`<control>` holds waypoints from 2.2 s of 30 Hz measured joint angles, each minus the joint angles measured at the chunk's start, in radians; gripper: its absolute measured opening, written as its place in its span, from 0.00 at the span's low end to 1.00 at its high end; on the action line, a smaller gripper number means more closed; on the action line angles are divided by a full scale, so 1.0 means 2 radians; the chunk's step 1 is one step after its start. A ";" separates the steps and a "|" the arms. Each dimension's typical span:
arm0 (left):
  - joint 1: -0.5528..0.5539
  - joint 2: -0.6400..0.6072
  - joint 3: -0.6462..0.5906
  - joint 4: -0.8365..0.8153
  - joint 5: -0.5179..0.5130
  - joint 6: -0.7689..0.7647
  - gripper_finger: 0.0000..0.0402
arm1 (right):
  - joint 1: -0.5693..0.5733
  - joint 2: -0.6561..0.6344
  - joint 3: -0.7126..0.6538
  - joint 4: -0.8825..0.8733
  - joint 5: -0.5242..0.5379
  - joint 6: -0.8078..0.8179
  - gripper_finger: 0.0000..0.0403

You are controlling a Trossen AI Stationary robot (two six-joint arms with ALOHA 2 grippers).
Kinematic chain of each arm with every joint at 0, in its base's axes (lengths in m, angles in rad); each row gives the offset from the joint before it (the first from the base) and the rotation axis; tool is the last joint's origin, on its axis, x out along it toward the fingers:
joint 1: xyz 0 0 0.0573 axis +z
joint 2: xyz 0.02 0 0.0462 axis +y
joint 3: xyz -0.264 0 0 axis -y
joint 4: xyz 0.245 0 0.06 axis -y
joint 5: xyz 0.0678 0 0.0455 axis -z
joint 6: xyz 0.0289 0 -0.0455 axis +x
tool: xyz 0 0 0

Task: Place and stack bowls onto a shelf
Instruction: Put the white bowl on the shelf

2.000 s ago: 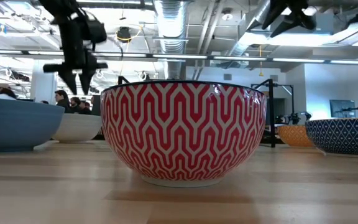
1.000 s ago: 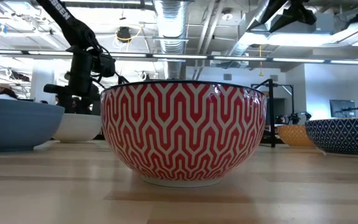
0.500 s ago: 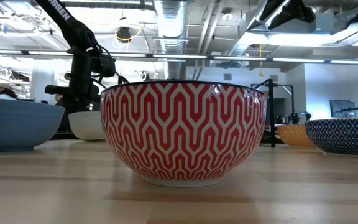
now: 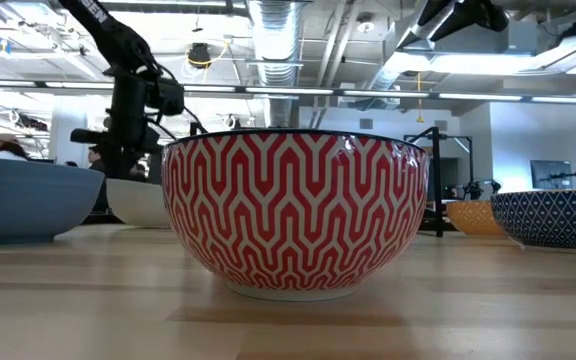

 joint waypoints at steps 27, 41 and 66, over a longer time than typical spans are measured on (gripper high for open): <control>-0.064 -0.207 0.032 -0.111 0.001 -0.030 0.00 | -0.036 0.036 0.000 0.089 -0.051 -0.059 0.48; -0.176 -0.207 0.222 -0.122 -0.057 0.014 0.00 | -0.058 0.140 0.041 0.189 -0.132 -0.119 0.48; -0.245 -0.004 0.416 -0.057 -0.037 0.067 0.00 | -0.056 0.230 0.211 0.199 -0.028 -0.270 0.48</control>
